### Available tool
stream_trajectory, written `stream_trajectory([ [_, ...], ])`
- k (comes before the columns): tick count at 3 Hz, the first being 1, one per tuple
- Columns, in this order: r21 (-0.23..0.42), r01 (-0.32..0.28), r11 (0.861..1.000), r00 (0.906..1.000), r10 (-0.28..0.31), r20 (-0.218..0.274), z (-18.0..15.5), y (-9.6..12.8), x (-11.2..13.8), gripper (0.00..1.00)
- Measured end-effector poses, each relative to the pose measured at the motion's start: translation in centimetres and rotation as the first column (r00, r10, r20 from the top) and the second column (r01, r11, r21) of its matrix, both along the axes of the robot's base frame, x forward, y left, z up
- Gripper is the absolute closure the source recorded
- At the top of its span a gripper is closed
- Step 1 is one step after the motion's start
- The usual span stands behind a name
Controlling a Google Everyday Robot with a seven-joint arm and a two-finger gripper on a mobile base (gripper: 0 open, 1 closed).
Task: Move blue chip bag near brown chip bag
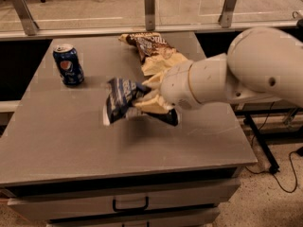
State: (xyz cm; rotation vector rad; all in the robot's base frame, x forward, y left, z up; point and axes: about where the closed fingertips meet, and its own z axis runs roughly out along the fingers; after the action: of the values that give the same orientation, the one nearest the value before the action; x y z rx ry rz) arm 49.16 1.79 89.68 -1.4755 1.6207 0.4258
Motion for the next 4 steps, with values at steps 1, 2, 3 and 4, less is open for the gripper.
stream_trajectory([
  [1,-0.005,0.153,0.988,0.9766,-0.151,0.154,4.9,-5.9,3.3,1.0],
  [2,-0.005,0.152,0.988,0.9767,-0.15,0.154,5.0,-5.8,3.2,1.0],
  [3,-0.019,0.216,0.976,0.9641,-0.21,0.163,3.5,-7.4,4.6,1.0],
  [4,-0.036,0.26,0.965,0.9521,-0.25,0.175,1.9,-9.0,6.4,0.82],
])
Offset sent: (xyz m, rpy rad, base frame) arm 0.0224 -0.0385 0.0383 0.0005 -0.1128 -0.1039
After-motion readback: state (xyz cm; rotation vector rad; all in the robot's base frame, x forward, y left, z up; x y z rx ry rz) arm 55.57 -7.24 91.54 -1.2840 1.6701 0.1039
